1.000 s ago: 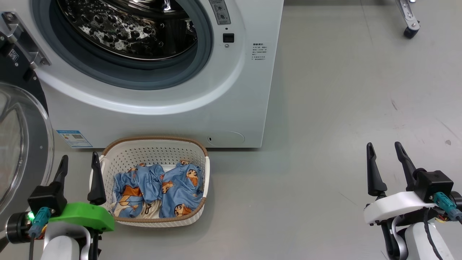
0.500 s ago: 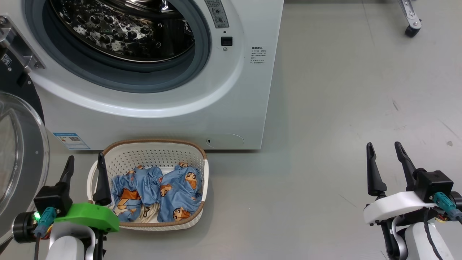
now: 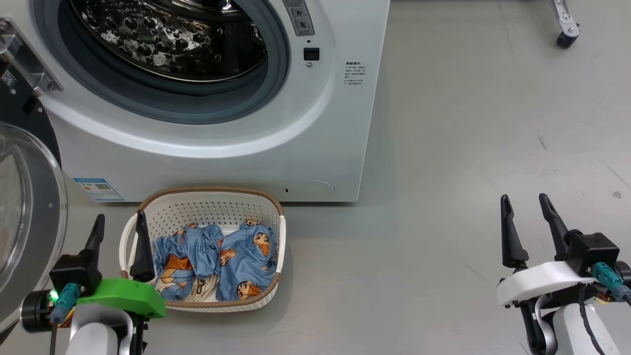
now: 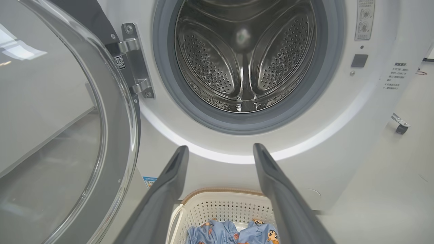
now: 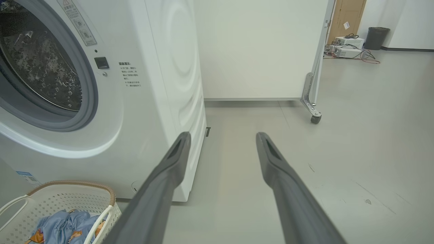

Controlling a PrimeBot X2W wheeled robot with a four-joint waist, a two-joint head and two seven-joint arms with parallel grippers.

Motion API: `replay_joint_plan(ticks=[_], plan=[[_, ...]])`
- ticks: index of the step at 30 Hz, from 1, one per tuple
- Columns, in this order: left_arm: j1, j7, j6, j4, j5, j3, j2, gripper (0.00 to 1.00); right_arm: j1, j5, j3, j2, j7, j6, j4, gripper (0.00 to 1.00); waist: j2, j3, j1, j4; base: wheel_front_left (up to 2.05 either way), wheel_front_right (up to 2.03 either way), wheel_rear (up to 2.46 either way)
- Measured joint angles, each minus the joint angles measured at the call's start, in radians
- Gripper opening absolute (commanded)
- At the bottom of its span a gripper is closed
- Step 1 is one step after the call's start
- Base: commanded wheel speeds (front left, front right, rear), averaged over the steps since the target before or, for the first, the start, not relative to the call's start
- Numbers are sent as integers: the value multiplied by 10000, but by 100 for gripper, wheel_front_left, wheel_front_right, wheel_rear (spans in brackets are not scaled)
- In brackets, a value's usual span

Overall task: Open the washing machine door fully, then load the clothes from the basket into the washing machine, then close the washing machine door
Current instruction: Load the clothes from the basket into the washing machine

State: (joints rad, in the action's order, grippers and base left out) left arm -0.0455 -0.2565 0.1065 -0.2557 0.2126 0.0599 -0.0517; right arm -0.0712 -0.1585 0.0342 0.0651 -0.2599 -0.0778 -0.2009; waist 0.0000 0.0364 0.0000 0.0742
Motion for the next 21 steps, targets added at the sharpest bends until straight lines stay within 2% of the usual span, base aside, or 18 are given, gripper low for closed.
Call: replay_joint_plan(ticks=[21], plan=[[20,0,79,-215,0,-305,25,100,21,0,-19,0,0,0,125,100,0,623,0,35,0,0,0]])
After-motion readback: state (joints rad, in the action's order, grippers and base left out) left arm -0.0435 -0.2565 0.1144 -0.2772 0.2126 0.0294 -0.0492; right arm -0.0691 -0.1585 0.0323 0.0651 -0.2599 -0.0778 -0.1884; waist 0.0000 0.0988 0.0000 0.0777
